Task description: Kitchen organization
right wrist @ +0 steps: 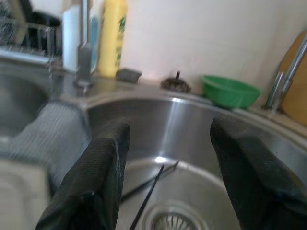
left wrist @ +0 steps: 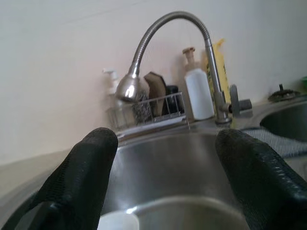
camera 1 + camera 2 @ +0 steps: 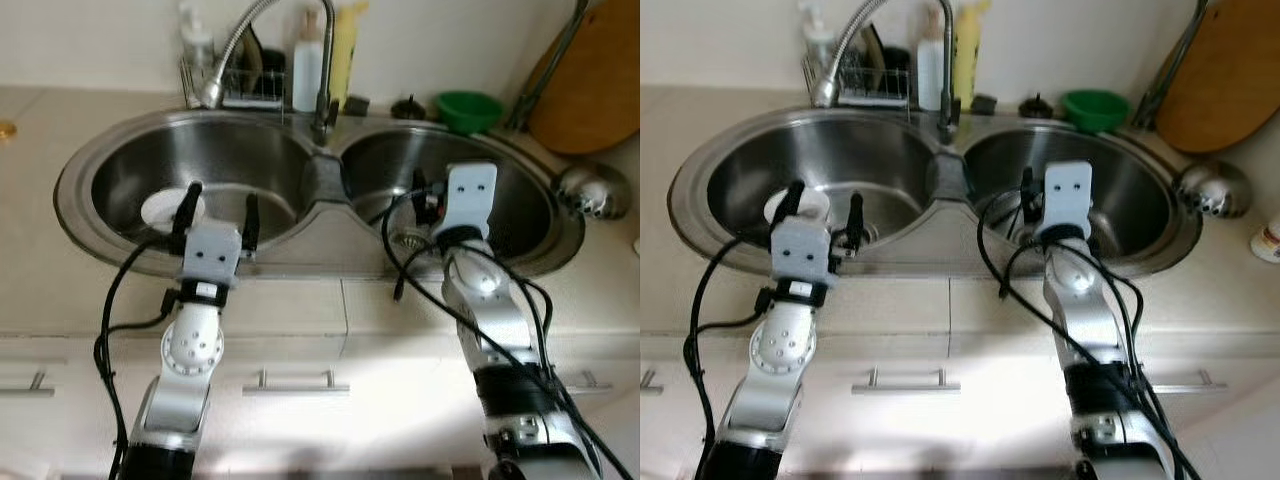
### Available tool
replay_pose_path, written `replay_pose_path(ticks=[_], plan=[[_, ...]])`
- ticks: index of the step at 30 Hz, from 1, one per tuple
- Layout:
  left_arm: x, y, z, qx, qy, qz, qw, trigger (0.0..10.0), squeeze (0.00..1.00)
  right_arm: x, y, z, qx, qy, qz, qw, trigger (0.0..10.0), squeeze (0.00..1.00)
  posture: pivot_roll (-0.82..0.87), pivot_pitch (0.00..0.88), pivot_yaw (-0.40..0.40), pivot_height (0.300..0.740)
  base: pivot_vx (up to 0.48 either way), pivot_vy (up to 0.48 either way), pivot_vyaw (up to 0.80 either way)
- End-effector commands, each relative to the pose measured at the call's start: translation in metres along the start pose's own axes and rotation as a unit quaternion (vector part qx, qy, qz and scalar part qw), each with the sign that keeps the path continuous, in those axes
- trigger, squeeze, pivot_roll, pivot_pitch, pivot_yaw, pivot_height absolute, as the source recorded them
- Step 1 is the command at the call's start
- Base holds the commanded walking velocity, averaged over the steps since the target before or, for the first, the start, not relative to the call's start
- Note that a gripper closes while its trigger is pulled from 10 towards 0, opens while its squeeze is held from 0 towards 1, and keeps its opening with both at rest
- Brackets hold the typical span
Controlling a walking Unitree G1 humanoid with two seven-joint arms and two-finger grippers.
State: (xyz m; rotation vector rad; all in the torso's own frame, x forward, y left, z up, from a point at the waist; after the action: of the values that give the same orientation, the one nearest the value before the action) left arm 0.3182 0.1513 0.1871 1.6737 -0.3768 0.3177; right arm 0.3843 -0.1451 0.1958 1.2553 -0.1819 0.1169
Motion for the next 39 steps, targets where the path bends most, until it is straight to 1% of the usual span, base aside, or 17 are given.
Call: replay_pose_path(ticks=[1,13,21,24,32,39], plan=[[-0.0004,-0.0025,0.0006,-0.004,-0.001,-0.005,1.0,10.0,0.0,-0.0021,0.0047,0.004,-0.009,-0.007,0.006,1.0,10.0,0.0,0.12,0.0,-0.083,0.74,-0.285,0.0,0.0],[0.0004,-0.0045,0.0019,-0.001,-0.002,-0.007,1.0,10.0,0.0,-0.0015,0.0045,0.0037,-0.014,-0.006,0.006,1.0,10.0,0.0,0.12,0.0,-0.086,0.74,-0.28,0.0,0.0],[0.0003,-0.0042,0.0045,-0.005,-0.005,-0.003,1.0,10.0,0.0,-0.0023,0.0046,0.0053,-0.018,-0.01,0.007,1.0,10.0,0.0,0.11,0.0,-0.085,0.74,0.0,0.0,0.0],[0.0001,-0.0048,0.0028,-0.015,0.001,-0.005,1.0,10.0,0.0,-0.0029,0.0039,0.0053,-0.02,-0.01,0.006,1.0,10.0,0.0,0.11,0.0,-0.085,0.74,0.0,0.0,0.0],[-0.0006,-0.0047,0.0012,-0.015,0.001,-0.004,1.0,10.0,0.0,-0.0079,0.0001,0.0017,-0.018,-0.003,0.003,1.0,10.0,0.0,0.12,0.0,-0.086,0.74,0.0,0.0,0.0],[0.0001,-0.0044,0.0015,-0.014,-0.003,-0.005,1.0,10.0,0.0,-0.0105,-0.0014,0.0021,-0.011,-0.004,0.0,1.0,10.0,0.0,0.12,0.0,-0.082,0.74,0.0,0.438,0.0]])
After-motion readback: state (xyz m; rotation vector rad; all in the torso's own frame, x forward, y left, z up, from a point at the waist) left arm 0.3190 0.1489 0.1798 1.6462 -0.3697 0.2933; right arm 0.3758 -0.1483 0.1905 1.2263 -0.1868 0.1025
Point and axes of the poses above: a point about 5 cm out from each wrist's last joint towards the gripper, its own x axis pointing out of the wrist towards the gripper, its own y axis along the axis of the wrist's last joint, z = x × y, the point moved 4 cm from there along x, pointing out of the wrist towards the gripper, and after that the axes turned 12 degrees about -x, right-handed, at the moved point
